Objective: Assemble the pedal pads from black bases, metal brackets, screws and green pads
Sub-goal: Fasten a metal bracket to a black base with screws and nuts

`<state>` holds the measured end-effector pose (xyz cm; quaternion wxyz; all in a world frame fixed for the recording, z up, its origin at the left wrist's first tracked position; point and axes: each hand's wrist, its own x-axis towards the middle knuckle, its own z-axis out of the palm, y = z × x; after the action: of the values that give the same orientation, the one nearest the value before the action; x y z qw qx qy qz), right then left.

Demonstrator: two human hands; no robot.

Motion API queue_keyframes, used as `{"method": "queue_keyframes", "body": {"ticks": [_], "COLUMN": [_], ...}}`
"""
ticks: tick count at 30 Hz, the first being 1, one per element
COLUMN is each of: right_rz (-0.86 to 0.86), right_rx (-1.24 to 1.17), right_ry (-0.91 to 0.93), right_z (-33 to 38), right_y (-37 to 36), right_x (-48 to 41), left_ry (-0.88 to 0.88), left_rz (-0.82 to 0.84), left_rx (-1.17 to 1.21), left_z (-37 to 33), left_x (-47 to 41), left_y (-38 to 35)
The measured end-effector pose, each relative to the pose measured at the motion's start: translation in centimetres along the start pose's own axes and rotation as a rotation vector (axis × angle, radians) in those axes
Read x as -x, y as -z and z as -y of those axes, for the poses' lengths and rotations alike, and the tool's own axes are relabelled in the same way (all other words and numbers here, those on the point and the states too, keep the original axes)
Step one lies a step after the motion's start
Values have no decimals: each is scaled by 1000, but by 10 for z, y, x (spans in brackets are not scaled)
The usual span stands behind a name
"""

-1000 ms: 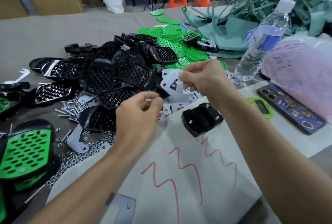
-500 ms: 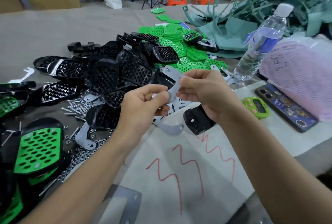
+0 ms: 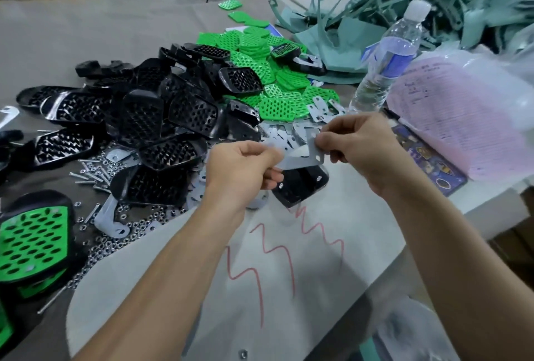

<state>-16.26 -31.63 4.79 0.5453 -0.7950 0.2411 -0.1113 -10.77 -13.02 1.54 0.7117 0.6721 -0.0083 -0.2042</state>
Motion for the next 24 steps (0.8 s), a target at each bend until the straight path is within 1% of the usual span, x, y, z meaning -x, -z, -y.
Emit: {"method": "queue_keyframes", "body": {"ticks": [3,6,9,12,14,19,24], "right_rz": [-47,-43,-13,-11,-19,-30,-53], "right_rx": [142,226,259,286,312,382,420], "right_ry": [-79,-138,-148,-137,-141,-164,-159], "right_z": [-16,-26,-28,-27,-27,-30,-32], "right_y": [-2,-8,-15,-17,-15,-11,-12], "right_x": [-7,-9,-7,-7,-8,-5,-3], "left_ry": [66,79,83,74,60,-41,-100], "left_rz": [6,-12,-23,-9,-26,-173,-197], "left_rx": [-115,-317,-499,-562,-594,-789,-924], "left_z": [12,21,26,27,27,27,27], "left_x": [3,3,5,7,7,10,9], "left_y": [-10,-11,-9,-8,-8,-11,-12]}}
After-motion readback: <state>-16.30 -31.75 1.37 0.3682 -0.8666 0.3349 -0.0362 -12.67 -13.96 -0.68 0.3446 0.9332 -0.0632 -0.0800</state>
